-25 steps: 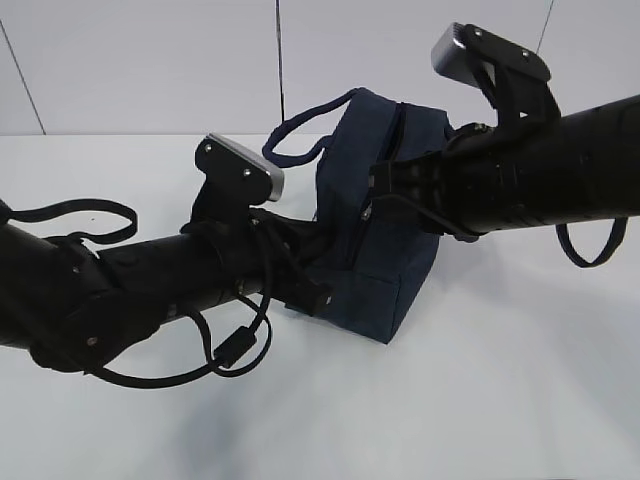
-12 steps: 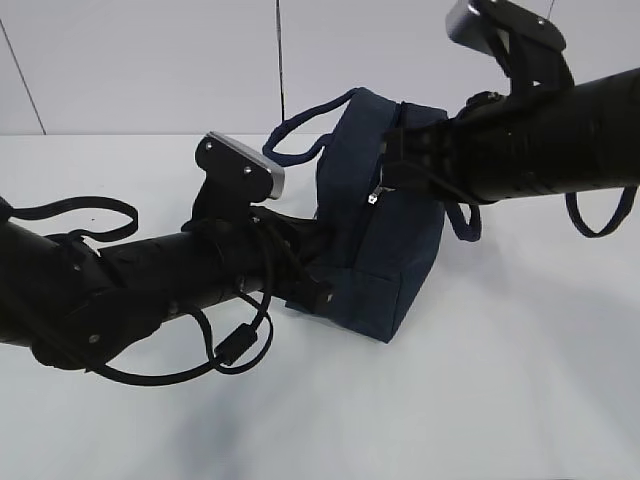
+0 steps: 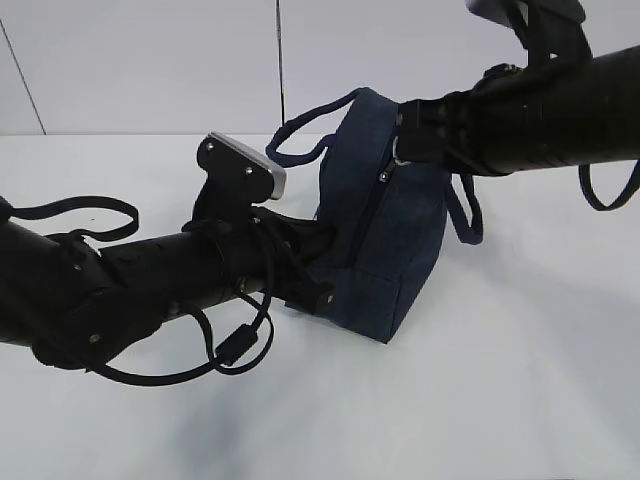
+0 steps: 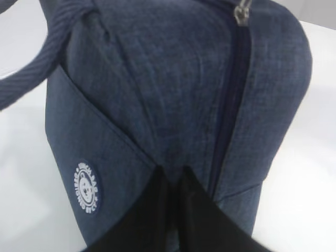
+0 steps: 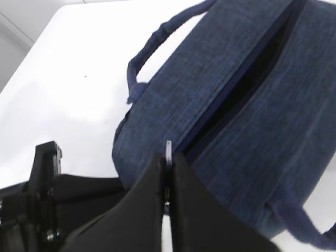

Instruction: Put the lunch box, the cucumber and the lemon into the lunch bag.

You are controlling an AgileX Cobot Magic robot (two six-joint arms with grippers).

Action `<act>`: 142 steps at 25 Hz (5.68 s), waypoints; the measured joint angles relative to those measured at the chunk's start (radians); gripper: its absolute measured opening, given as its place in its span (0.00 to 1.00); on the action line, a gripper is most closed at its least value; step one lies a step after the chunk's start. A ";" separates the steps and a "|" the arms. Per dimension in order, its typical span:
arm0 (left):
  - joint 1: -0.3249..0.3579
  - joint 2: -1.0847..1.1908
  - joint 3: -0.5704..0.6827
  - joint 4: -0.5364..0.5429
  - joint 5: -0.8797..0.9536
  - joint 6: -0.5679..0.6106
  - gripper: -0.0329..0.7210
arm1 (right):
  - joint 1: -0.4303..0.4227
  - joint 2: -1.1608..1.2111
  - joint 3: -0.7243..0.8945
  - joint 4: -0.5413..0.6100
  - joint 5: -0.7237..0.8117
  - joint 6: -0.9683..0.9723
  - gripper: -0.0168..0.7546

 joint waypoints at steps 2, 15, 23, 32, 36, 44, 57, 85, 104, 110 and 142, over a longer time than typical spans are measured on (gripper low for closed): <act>0.000 -0.004 0.000 0.000 0.009 0.000 0.04 | -0.011 0.012 -0.024 0.000 0.002 -0.006 0.02; 0.000 -0.099 0.000 0.010 0.190 0.000 0.04 | -0.054 0.137 -0.178 -0.001 0.037 -0.034 0.02; 0.000 -0.160 0.000 0.014 0.311 0.000 0.04 | -0.104 0.208 -0.257 -0.002 0.053 -0.049 0.02; -0.026 -0.205 0.000 0.014 0.403 0.000 0.04 | -0.143 0.306 -0.358 -0.010 0.064 -0.070 0.02; -0.059 -0.211 0.000 0.014 0.430 0.000 0.04 | -0.165 0.365 -0.405 -0.010 0.066 -0.070 0.02; -0.078 -0.214 0.000 0.005 0.458 0.000 0.04 | -0.185 0.472 -0.516 -0.014 0.075 -0.070 0.02; -0.078 -0.252 0.002 -0.010 0.495 0.000 0.04 | -0.186 0.569 -0.620 -0.032 0.137 -0.071 0.02; -0.007 -0.485 -0.341 -0.139 1.199 0.000 0.55 | -0.187 0.570 -0.645 -0.036 0.228 -0.071 0.02; 0.083 0.169 -1.360 -0.299 1.949 0.142 0.55 | -0.188 0.570 -0.645 -0.036 0.246 -0.071 0.02; 0.095 0.237 -1.360 -0.299 1.949 0.143 0.55 | -0.188 0.570 -0.645 -0.036 0.251 -0.072 0.02; 0.105 0.177 -1.359 -0.269 1.967 0.164 0.04 | -0.188 0.570 -0.649 -0.017 0.228 -0.082 0.02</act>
